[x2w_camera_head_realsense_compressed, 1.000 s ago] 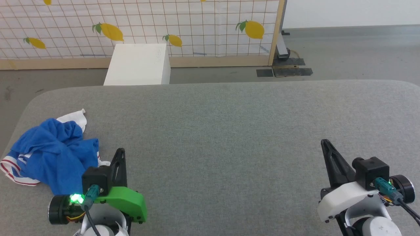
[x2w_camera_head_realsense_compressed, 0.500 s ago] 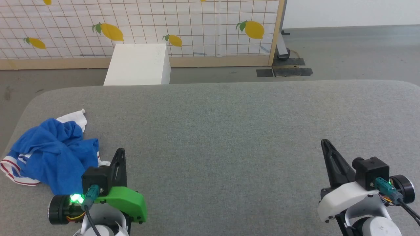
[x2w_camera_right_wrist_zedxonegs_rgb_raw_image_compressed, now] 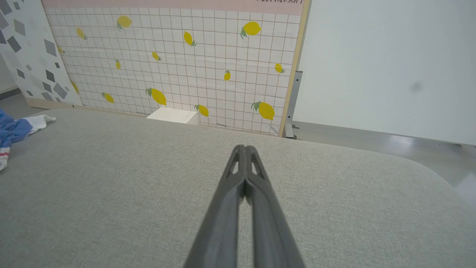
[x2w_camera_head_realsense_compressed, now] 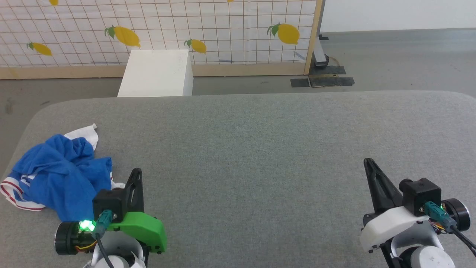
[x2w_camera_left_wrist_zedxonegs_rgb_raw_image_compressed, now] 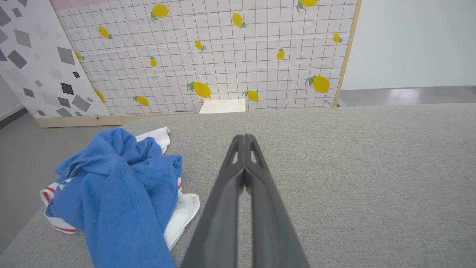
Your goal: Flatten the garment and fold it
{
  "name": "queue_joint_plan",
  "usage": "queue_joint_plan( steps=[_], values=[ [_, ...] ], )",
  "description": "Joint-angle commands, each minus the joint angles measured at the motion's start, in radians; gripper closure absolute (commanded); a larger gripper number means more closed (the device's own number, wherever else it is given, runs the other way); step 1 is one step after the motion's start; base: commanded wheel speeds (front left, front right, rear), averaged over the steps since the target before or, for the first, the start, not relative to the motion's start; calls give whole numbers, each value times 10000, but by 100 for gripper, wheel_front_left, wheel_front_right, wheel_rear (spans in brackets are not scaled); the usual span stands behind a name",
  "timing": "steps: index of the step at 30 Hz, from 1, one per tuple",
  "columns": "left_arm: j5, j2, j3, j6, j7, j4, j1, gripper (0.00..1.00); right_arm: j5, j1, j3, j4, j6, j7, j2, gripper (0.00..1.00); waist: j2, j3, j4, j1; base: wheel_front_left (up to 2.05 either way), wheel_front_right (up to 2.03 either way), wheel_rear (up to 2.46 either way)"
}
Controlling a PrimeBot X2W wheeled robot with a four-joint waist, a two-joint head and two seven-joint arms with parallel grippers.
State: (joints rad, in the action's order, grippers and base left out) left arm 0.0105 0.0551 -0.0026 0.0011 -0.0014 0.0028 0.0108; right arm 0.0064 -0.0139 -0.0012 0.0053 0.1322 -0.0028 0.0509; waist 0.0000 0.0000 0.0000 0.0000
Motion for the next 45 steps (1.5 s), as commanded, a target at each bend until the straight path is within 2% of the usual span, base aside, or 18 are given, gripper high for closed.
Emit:
queue_joint_plan(
  steps=[1,14,15,16,17,18,19,20,45],
  values=[
    [-105,-49,26,-11,14,-28,-108,100,-64,139,12,-53,-15,28,-7,100,0,0,0,0,0,0,0],
    [-105,-49,26,-11,14,-28,-108,100,-64,139,12,-53,-15,28,-7,100,0,0,0,0,0,0,0],
    [-105,-49,26,-11,14,-28,-108,0,-64,139,12,-53,-15,28,-7,0,0,0,0,0,0,0,0],
    [7,2,-4,0,-2,2,2,0,5,0,-2,2,0,-1,0,0,0,0,0,0,0,0,0],
    [12,2,-10,1,-5,3,1,100,10,2,-4,5,0,-3,0,100,0,0,0,0,0,0,0],
    [14,2,-16,0,-2,4,3,0,5,-1,-6,4,0,-1,0,0,0,0,0,0,0,0,0],
    [19,2,-22,2,-7,7,1,100,12,3,-7,8,0,-7,0,100,0,0,0,0,0,0,0],
    [29,2,-32,7,-16,13,-1,0,24,9,-5,13,0,-16,0,0,0,0,0,0,0,0,0],
    [550,-8,-460,354,-530,398,-17,0,580,241,-70,395,-3,-528,-1,0,0,13,146,0,0,0,0]
  ],
)
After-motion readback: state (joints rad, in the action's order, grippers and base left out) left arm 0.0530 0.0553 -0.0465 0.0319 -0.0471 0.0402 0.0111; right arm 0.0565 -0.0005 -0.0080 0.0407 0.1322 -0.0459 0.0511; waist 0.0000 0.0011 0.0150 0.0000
